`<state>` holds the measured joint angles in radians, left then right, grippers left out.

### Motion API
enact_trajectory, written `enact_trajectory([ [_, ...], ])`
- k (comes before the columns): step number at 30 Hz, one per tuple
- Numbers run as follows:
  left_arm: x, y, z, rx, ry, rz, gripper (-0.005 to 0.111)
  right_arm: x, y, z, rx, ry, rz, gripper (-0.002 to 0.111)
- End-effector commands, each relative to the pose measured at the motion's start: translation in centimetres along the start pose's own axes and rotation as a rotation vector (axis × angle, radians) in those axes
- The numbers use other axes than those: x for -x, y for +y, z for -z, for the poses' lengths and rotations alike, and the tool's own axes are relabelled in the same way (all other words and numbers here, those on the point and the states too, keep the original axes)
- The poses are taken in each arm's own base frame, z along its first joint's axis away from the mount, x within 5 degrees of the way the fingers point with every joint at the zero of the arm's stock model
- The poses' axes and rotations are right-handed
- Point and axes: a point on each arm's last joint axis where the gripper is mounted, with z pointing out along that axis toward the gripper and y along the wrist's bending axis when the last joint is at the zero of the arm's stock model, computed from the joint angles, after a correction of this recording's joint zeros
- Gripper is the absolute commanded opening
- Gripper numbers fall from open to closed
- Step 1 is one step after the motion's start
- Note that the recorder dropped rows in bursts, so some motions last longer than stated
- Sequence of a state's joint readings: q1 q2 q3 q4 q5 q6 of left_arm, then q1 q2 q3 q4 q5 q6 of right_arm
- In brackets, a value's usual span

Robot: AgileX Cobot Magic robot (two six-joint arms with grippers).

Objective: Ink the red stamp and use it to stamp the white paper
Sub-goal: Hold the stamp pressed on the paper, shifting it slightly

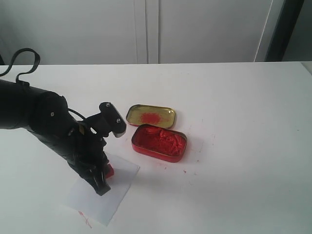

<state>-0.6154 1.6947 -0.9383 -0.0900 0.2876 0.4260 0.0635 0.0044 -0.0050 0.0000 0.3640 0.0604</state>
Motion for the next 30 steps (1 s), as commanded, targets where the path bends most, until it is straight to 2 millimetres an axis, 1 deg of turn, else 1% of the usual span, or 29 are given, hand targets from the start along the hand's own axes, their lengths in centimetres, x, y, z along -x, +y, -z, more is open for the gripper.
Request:
enact_trajectory([
  [1, 0.05, -0.09, 0.04, 0.000, 0.010, -0.010, 0.000, -0.01, -0.06, -0.02, -0.008, -0.014, 0.002, 0.000],
  [22, -0.08, 0.01, -0.19, 0.009, 0.024, -0.033, 0.000, -0.01, -0.06, -0.02, -0.008, -0.014, 0.002, 0.000],
  [26, 0.13, -0.49, -0.22, 0.007, 0.025, -0.060, 0.000, -0.01, -0.06, -0.02, -0.008, -0.014, 0.002, 0.000],
  [30, 0.09, -0.41, -0.22, 0.055, 0.048, -0.065, 0.000, -0.01, -0.06, -0.02, -0.008, -0.014, 0.002, 0.000],
])
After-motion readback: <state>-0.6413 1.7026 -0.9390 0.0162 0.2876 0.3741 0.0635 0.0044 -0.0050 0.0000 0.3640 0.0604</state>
